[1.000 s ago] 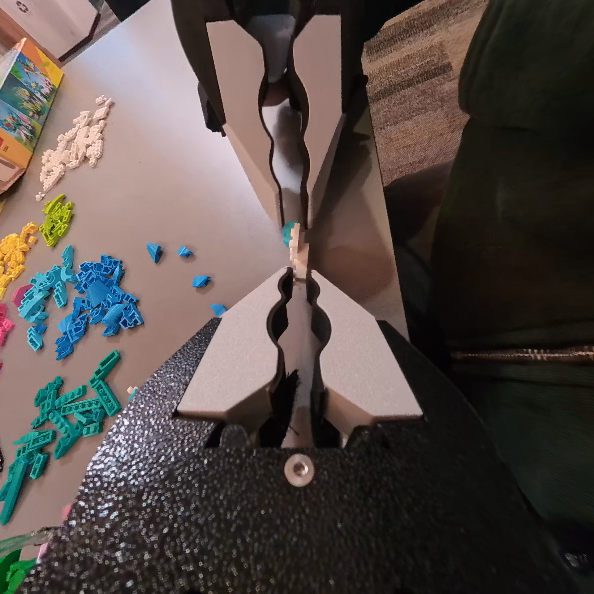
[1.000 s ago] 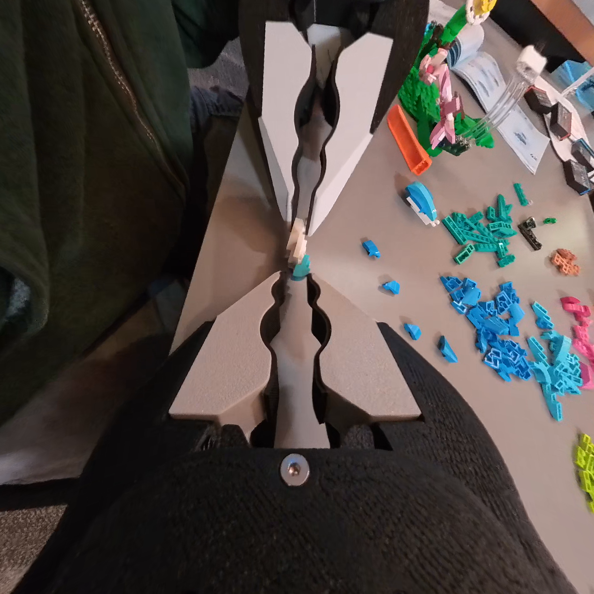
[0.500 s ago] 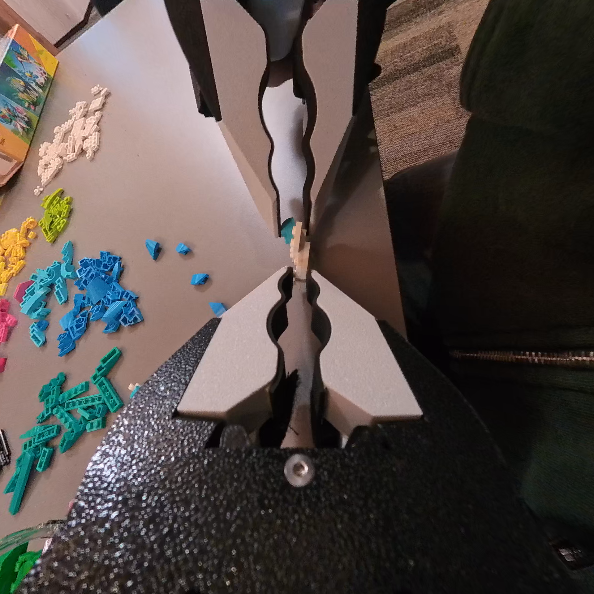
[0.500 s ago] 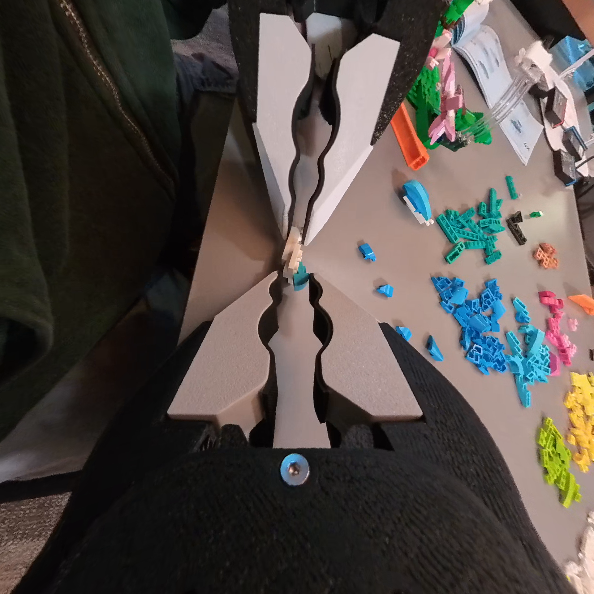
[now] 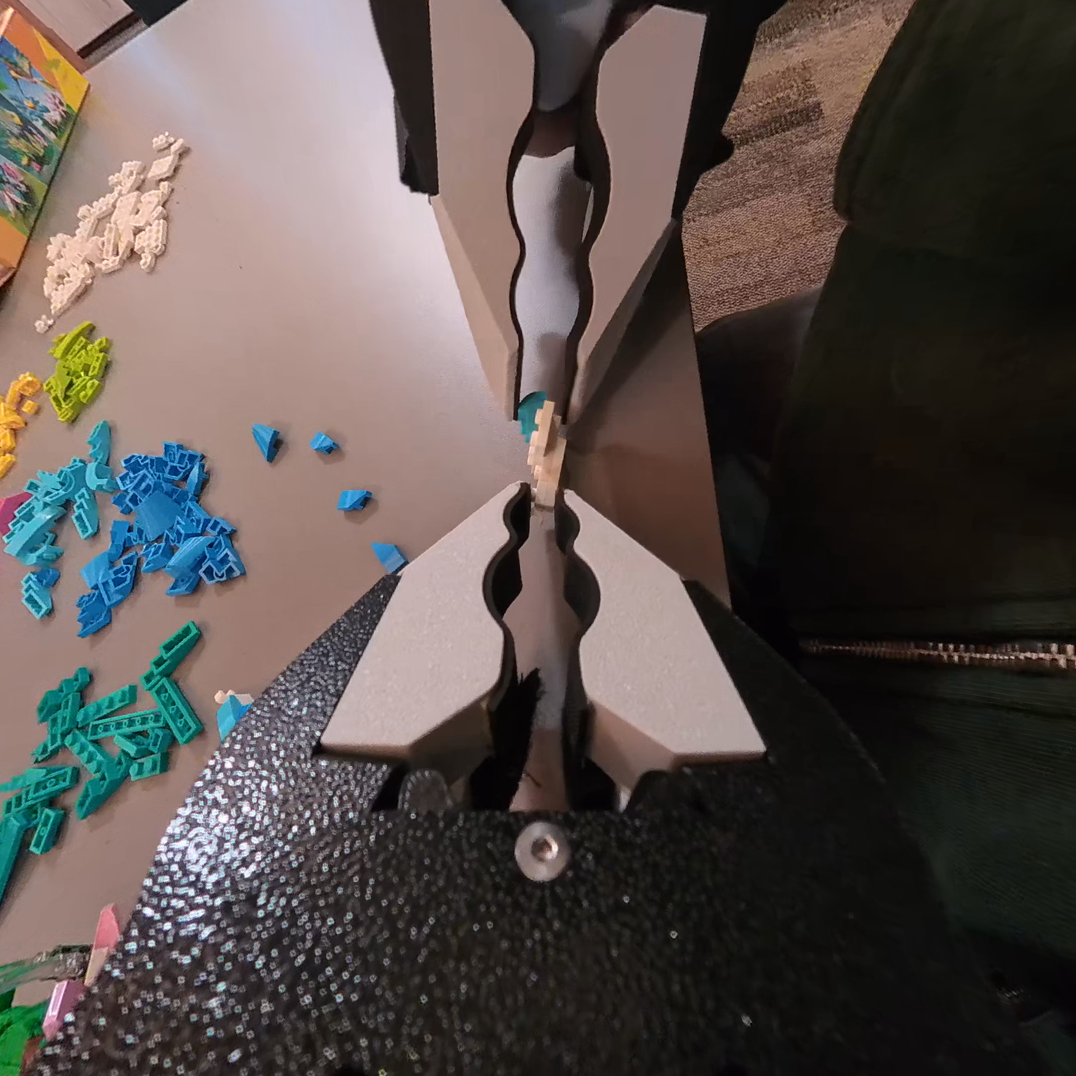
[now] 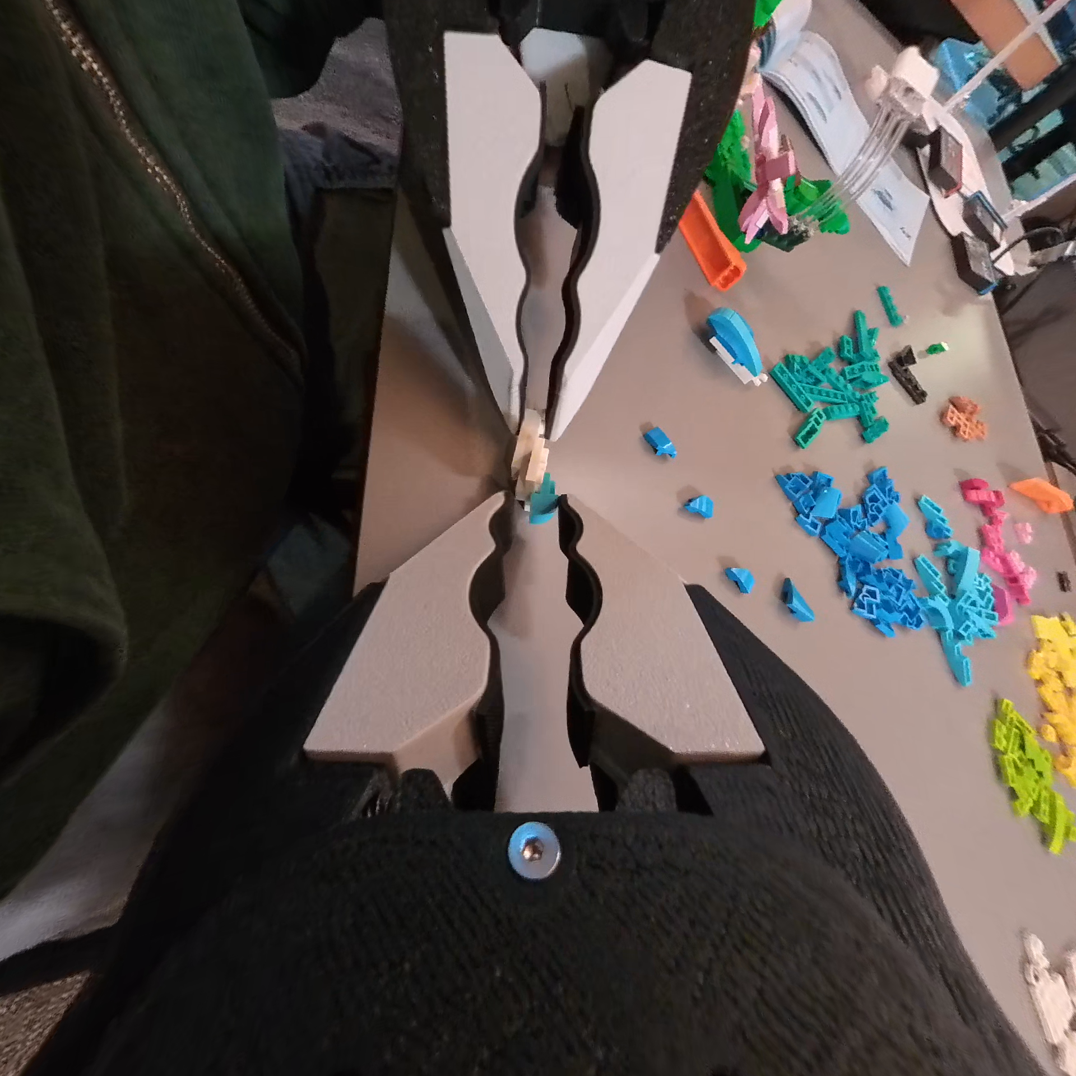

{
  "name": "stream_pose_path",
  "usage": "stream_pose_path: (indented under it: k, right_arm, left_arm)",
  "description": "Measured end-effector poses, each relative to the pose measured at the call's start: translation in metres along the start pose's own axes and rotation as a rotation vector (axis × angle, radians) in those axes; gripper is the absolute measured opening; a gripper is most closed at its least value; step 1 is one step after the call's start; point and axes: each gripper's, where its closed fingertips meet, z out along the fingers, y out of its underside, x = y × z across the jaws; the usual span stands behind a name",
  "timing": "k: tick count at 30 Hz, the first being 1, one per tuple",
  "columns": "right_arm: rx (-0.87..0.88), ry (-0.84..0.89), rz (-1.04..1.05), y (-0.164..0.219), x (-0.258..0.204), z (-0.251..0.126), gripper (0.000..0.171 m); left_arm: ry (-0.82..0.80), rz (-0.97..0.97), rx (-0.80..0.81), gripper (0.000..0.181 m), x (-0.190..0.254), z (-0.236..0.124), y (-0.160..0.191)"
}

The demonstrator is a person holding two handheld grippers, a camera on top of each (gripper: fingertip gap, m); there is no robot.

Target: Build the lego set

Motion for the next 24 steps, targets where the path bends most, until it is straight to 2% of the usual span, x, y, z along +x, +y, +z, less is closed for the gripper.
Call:
stream_pose_path:
  k: [1, 15, 24]
  right_arm:
    - [-0.003, 0.003, 0.005, 0.0, 0.0003, 0.0006, 0.013]
    - [-0.042, 0.058, 0.054, 0.0014, 0.0007, 0.0034, 0.01]
    - [-0.095, 0.096, -0.123, 0.0026, 0.0029, 0.004, 0.008]
  left_arm:
    - [0.0, -0.002, -0.001, 0.005, 0.0, 0.0001, 0.0001]
    - [-0.015, -0.014, -0.028, 0.005, -0.0003, 0.0001, 0.0021]
    - [0.015, -0.049, -0.016, 0.006, 0.0026, -0.0001, 0.0002]
